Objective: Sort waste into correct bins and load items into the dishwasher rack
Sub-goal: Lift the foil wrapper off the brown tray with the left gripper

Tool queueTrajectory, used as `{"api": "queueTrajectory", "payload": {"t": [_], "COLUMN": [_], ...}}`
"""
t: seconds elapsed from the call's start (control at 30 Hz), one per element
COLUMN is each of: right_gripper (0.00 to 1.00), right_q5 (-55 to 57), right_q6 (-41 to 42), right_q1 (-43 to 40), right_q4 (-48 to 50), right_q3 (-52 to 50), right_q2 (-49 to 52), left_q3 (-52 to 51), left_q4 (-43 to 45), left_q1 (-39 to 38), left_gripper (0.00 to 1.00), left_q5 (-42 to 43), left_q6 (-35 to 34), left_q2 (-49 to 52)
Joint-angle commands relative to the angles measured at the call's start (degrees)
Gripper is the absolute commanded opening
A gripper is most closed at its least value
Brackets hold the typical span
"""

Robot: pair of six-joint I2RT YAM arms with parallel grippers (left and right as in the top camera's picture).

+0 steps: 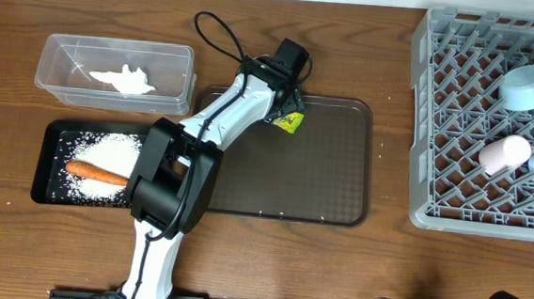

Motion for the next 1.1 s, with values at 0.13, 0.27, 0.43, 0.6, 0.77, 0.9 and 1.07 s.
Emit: {"api": "queueTrajectory", "payload": {"t": [0.13,0.27,0.43,0.6,0.77,0.9,1.07], "right_gripper": [0.99,0.99,0.99,0.99,0.99,0.99,0.99], "right_q5": [0.5,0.5,0.5,0.5,0.5,0.5,0.5], "right_q6": [-0.7,-0.7,-0.7,-0.7,-0.7,-0.7,-0.7], "right_q1": [0.2,0.2,0.2,0.2,0.2,0.2,0.2], "right_q4": [-0.1,-0.1,-0.1,-0.1,-0.1,-0.1,-0.1], "right_q3": [-0.1,-0.1,-0.1,-0.1,-0.1,-0.1,-0.1], "right_q2": [-0.1,-0.1,-0.1,-0.1,-0.1,-0.1,-0.1], "left_q3": [-0.9,-1.2,-1.2,-1.2,-1.2,-1.2,-1.2], "left_q4": [-0.3,-0.1,-0.4,-1.0,-2.0,-2.5,-2.9], "left_q1": [0.3,0.3,0.3,0.3,0.3,0.3,0.3], "left_gripper": [0.86,0.86,0.81,0.63,0.32,0.09,0.06], "left_q5": [0.0,0.0,0.6,0.8,0.8,0.8,0.8], "left_q6": [-0.7,-0.7,-0.7,-0.7,-0.6,0.0,0.7], "left_q2": [0.8,1.9,2.8,2.8,2.7,2.0,-1.5]}}
